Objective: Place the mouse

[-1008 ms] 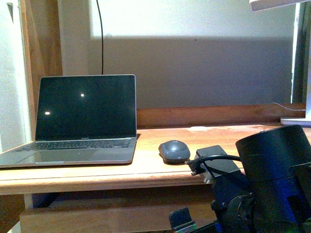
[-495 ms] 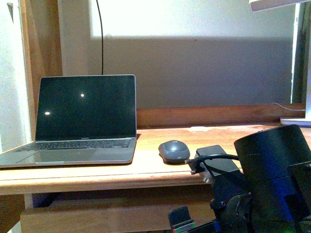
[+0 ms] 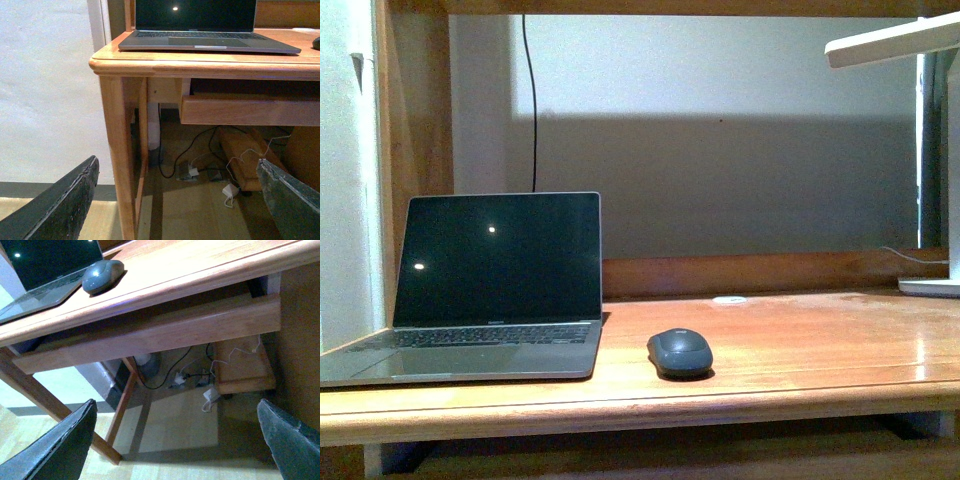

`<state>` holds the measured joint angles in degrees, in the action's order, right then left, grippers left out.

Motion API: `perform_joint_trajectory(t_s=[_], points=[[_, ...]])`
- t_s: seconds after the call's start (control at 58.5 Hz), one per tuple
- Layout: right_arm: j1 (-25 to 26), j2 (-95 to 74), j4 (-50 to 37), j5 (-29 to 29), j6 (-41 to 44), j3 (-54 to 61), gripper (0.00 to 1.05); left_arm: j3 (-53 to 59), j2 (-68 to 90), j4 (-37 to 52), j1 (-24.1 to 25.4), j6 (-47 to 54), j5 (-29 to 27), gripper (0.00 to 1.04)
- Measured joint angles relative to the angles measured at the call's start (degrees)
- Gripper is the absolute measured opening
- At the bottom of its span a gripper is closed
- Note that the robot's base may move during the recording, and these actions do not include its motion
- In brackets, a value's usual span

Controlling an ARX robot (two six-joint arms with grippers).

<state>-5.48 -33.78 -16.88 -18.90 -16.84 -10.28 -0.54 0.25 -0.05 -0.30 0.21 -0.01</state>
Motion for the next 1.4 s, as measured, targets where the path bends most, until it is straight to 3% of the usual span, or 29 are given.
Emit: perform_joint_trajectory(t_s=[0.171,0.239,0.29,0.342,0.461,0.53,0.718,1.076,1.196,1.401], points=[[0.00,6.51,2.89,1.05,0.00,1.36,0.97,0.00,0.00,0.00,0.00,-0.02,0.00,0.97],[-3.19,7.41,-0.87,15.41,5.25,2.89,0.87,0.00,0.00,0.00,0.00,-0.02,0.00,0.97],[-3.69,8.41,-1.11,22.69,9.46,3.74,0.78,0.00,0.00,0.00,0.00,0.00,0.00,0.97],[-3.28,9.49,-0.96,26.45,12.24,4.59,0.70,0.02,0.00,0.00,0.00,0.00,0.00,0.97],[-1.49,12.79,0.28,25.16,15.21,5.73,0.45,0.00,0.00,0.00,0.00,0.00,0.00,0.97],[2.60,14.21,1.51,19.87,15.76,6.45,0.33,0.00,0.00,0.00,0.00,0.00,-0.04,0.97],[5.20,17.46,3.43,18.99,16.37,7.65,0.02,0.00,0.00,0.00,0.00,0.00,0.00,0.97],[5.35,23.74,6.69,18.86,16.61,9.46,0.03,0.02,0.00,0.00,0.00,-0.02,0.00,0.97],[5.35,31.52,16.33,18.86,16.63,9.44,0.03,0.02,0.00,0.00,0.00,-0.02,0.00,0.97],[5.35,33.44,16.79,18.86,16.66,9.44,0.03,0.02,0.00,0.00,0.00,-0.02,0.00,0.97]])
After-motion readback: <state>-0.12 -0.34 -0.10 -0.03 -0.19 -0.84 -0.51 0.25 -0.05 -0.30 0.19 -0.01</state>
